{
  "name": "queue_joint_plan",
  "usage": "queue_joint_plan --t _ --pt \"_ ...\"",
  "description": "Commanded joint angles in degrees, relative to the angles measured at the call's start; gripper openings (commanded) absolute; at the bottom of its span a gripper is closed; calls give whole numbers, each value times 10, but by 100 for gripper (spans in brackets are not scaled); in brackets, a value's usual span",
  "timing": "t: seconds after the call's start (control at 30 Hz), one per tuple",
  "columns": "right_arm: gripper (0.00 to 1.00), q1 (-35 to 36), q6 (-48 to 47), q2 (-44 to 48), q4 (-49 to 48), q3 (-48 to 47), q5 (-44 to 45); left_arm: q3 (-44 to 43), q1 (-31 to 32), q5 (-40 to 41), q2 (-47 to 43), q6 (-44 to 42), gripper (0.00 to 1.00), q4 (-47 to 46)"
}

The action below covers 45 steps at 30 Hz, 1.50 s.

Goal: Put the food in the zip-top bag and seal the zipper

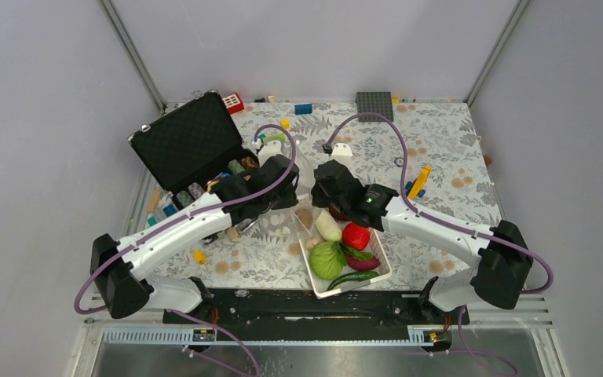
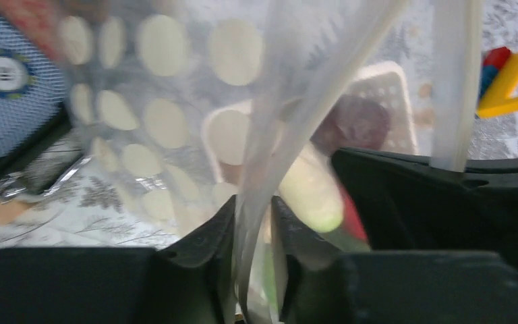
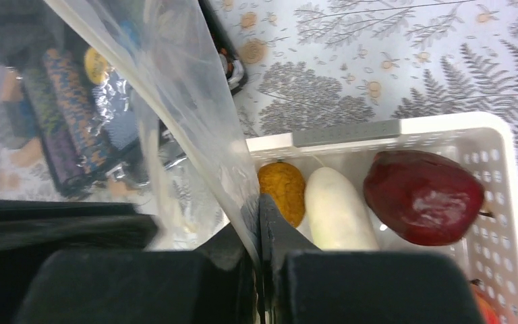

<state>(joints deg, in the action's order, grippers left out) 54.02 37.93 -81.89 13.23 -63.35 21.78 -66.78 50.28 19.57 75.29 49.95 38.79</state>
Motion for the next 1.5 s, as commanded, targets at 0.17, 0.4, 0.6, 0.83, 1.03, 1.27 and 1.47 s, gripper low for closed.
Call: queue_joint_plan --t 0.17,0.4,0.6,0.83,1.03,1.27,1.47 --pt "0 -33 -31 26 72 -12 76 -84 5 195 -59 -31 8 293" --pt "0 -56 -66 18 87 -12 43 -74 -5 271 -123 -21 6 331" --pt "19 -56 -149 31 -52 24 -174 -40 -7 208 -136 -90 0 194" --pt "98 -56 -203 73 -122 48 -342 -20 -11 128 -105 -121 0 103" --pt "100 -55 -229 190 -114 144 -329 -20 -20 118 -85 -132 0 86" --pt "100 -55 -168 262 17 207 -295 -8 -27 95 -80 -143 0 66" --pt "100 -23 -116 233 46 219 -278 -2 -33 83 -81 -144 0 59"
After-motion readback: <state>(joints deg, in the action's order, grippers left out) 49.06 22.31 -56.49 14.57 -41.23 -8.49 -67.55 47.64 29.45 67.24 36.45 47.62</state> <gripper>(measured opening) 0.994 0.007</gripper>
